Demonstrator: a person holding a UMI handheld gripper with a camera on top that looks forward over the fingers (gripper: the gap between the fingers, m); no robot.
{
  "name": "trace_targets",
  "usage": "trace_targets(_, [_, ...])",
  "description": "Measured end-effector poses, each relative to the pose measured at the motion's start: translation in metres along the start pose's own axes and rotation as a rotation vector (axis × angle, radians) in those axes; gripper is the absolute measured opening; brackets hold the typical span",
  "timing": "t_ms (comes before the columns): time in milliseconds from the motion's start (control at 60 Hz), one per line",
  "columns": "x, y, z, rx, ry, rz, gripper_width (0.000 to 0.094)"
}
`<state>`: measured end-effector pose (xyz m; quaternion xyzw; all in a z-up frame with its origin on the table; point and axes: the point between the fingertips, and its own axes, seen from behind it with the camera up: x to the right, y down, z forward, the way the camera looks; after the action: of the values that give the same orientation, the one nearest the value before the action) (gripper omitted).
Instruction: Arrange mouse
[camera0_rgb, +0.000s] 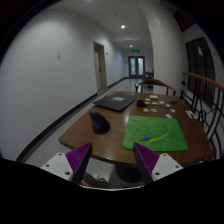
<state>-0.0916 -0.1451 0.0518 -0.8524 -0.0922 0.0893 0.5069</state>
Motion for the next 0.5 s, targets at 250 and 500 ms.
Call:
trace_targets(250, [0.009,0.019,0.016,-0.057,-0.014,-0.058,0.0836])
trace_targets(500, [0.101,0.004,0.036,-0.097,0.045,-0.083,0.0795])
